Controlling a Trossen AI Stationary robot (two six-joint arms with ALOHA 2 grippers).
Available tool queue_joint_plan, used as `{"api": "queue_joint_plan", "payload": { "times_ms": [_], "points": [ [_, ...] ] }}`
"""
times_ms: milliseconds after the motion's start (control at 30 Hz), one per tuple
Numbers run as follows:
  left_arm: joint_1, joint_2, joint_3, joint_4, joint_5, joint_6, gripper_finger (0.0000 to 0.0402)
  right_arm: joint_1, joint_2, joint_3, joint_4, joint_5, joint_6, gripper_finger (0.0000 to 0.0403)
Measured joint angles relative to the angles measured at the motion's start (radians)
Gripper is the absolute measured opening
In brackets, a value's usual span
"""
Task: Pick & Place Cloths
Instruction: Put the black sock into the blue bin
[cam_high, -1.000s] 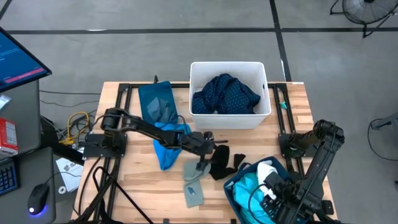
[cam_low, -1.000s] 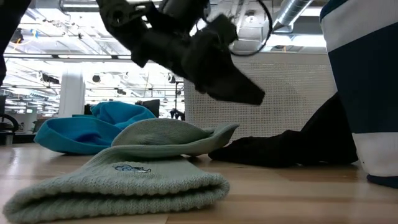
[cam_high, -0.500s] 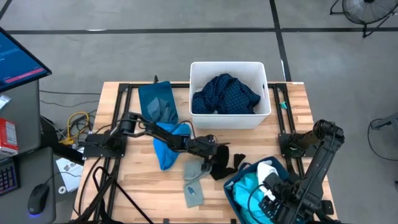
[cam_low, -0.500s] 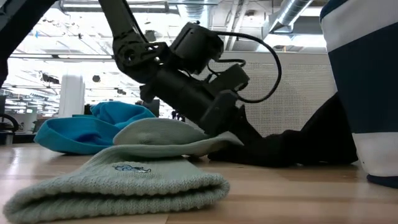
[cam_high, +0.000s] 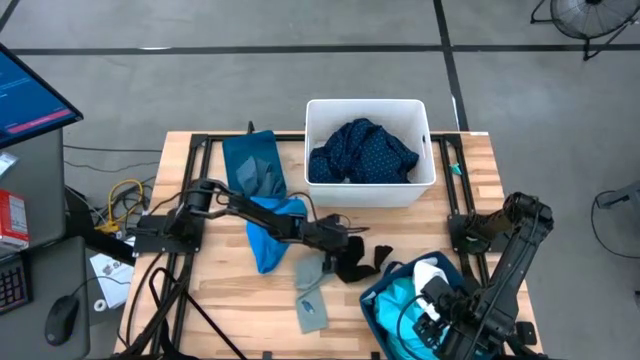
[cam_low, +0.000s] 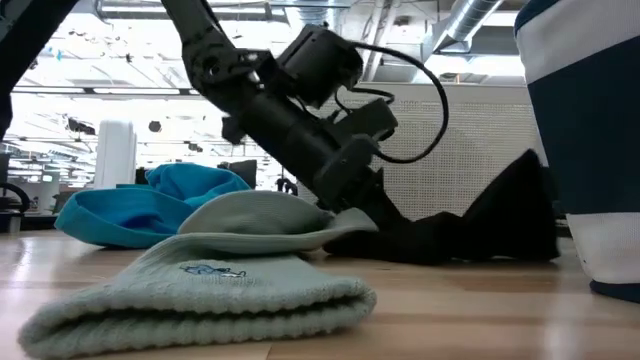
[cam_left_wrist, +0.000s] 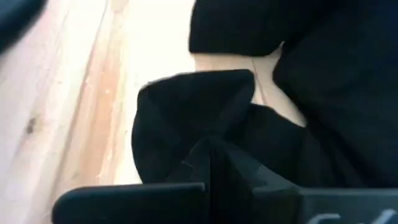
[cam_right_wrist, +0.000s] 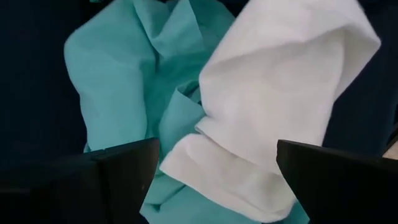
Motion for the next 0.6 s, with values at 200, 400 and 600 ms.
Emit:
{"api": "queue_joint_plan", "payload": {
  "times_ms": [200, 400, 600],
  "points": [
    [0.000, -0.195, 0.000, 0.026, -0.024, 0.006, 0.0001, 0.000, 0.000, 0.000, 0.000, 0.057, 0.000, 0.0317],
    [0.000, -0.448, -0.003, -0.004, -0.044, 0.006, 0.0001, -0.005, 0.000, 0.000, 0.005, 0.099, 0.000, 0.0317],
    [-0.006, -0.736, -0.001, -0.040, -0.143, 0.018, 0.0000, -0.013, 0.000, 0.000, 0.005, 0.102, 0.000, 0.0317]
  ]
}}
